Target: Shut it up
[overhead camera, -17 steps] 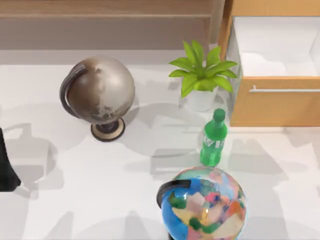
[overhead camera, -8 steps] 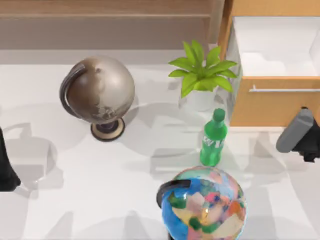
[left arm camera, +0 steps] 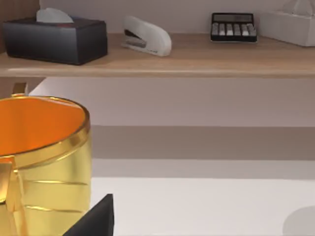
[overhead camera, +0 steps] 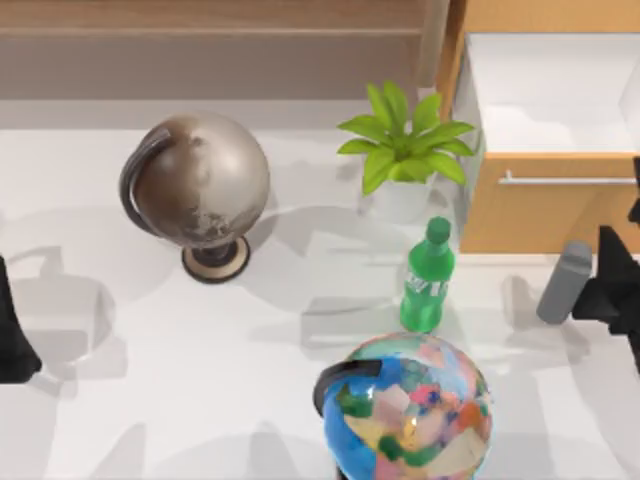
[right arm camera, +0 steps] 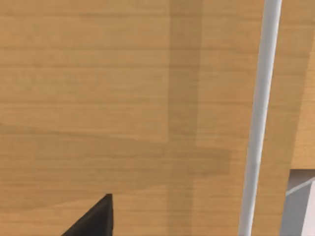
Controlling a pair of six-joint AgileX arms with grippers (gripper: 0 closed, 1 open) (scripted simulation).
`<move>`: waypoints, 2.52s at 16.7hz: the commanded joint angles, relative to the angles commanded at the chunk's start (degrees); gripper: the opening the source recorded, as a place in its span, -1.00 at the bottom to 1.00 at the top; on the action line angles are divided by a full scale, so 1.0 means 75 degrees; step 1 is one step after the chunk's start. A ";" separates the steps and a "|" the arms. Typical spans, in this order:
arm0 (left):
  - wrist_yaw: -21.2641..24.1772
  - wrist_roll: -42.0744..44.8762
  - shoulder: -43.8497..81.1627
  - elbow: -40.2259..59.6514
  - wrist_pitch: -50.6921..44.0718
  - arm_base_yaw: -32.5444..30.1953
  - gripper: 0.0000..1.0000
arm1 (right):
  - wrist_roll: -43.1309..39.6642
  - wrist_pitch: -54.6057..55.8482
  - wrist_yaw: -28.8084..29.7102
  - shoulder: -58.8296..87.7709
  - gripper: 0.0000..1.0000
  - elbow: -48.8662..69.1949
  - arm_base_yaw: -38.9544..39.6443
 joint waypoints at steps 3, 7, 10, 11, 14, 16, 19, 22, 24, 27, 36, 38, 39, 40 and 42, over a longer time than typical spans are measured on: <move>0.0000 0.0000 0.0000 0.0000 0.0000 0.0000 1.00 | 0.0010 -0.0032 -0.0023 0.0019 1.00 0.0002 -0.0036; 0.0000 0.0000 0.0000 0.0000 0.0000 0.0000 1.00 | -0.0003 -0.0376 -0.0194 0.0080 1.00 0.0461 -0.0195; 0.0000 0.0000 0.0000 0.0000 0.0000 0.0000 1.00 | -0.0003 -0.0589 -0.0291 0.0125 1.00 0.0719 -0.0293; 0.0000 0.0000 0.0000 0.0000 0.0000 0.0000 1.00 | -0.0003 -0.0589 -0.0291 0.0125 1.00 0.0719 -0.0293; 0.0000 0.0000 0.0000 0.0000 0.0000 0.0000 1.00 | -0.0003 -0.0589 -0.0291 0.0125 0.85 0.0719 -0.0293; 0.0000 0.0000 0.0000 0.0000 0.0000 0.0000 1.00 | -0.0003 -0.0589 -0.0291 0.0125 0.55 0.0719 -0.0293; 0.0000 0.0000 0.0000 0.0000 0.0000 0.0000 1.00 | -0.0003 -0.0589 -0.0291 0.0125 0.10 0.0719 -0.0293; 0.0000 0.0000 0.0000 0.0000 0.0000 0.0000 1.00 | -0.0003 -0.0589 -0.0291 0.0125 -0.36 0.0719 -0.0293; 0.0000 0.0000 0.0000 0.0000 0.0000 0.0000 1.00 | -0.0003 -0.0589 -0.0291 0.0125 -0.66 0.0719 -0.0293; 0.0000 0.0000 0.0000 0.0000 0.0000 0.0000 1.00 | -0.0003 -0.0589 -0.0291 0.0125 -1.00 0.0719 -0.0293; 0.0000 0.0000 0.0000 0.0000 0.0000 0.0000 1.00 | 0.0022 -0.0622 -0.0293 0.0145 -1.00 0.0733 -0.0287; 0.0000 0.0000 0.0000 0.0000 0.0000 0.0000 1.00 | 0.0020 -0.0764 -0.0353 0.0204 -1.00 0.0972 -0.0354; 0.0000 0.0000 0.0000 0.0000 0.0000 0.0000 1.00 | 0.0018 -0.0891 -0.0401 0.0263 -1.00 0.1158 -0.0411; 0.0000 0.0000 0.0000 0.0000 0.0000 0.0000 1.00 | 0.0017 -0.1045 -0.0458 0.0334 -1.00 0.1375 -0.0478; 0.0000 0.0000 0.0000 0.0000 0.0000 0.0000 1.00 | 0.0017 -0.1385 -0.0589 0.0492 -1.00 0.1854 -0.0618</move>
